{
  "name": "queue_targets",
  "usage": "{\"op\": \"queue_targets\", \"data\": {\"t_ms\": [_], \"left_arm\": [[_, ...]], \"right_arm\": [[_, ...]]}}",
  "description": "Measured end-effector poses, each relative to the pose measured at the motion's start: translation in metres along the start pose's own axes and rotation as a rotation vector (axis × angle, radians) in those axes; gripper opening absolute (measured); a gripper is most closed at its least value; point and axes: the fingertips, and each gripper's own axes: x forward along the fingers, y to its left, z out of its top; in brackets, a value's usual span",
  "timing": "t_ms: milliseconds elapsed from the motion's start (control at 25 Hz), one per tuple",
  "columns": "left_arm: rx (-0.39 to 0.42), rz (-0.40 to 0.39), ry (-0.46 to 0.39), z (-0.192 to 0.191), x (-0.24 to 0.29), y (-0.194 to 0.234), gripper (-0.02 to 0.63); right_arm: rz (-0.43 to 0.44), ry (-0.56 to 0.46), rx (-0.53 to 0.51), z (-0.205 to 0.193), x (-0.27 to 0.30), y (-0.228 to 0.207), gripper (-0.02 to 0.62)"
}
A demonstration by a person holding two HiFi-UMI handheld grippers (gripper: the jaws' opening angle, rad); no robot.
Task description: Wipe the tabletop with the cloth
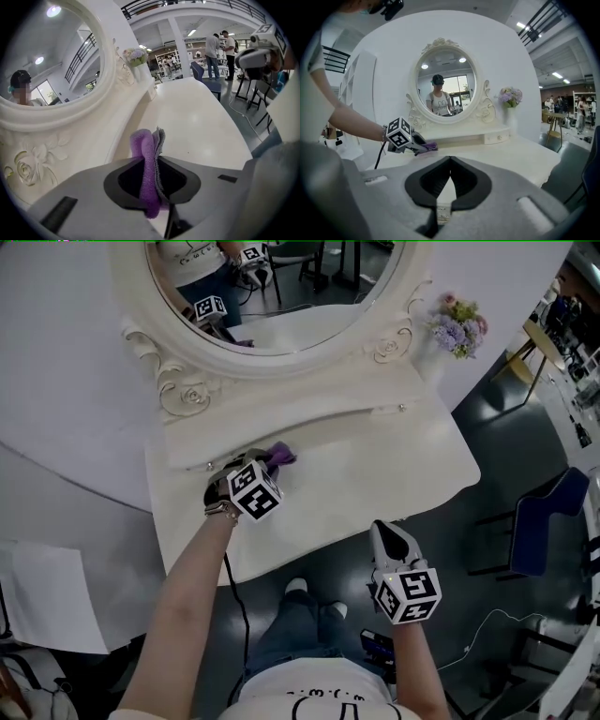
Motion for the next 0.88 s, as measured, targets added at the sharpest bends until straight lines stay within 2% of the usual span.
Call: {"op": "queue_targets", "data": {"t_ms": [280,440,520,880], "left_arm": [[0.069,0.108,0.02,-0.005,0.052,0.024,0.074],[0.073,0.121,0.031,-0.006,0.066,0.028,0.074],[0.072,0.1,0.04,-0.005,0.068,0.025,0.074],[-0.007,-0.116,0.028,-0.004,0.047,-0.022,0.074]], "right_arm": [[-0.055,0.038,0.02,-0.005,0.03,-0.005,0.0],[-0.081,0.05,0.029,-0.006,0.036,-0.01,0.0],[-0.087,0.053,0.036,-0.007,0.038,-0.012,0.0],[-0.054,0.047,0.031,-0.005,0.038,-0.004,0.0]]}}
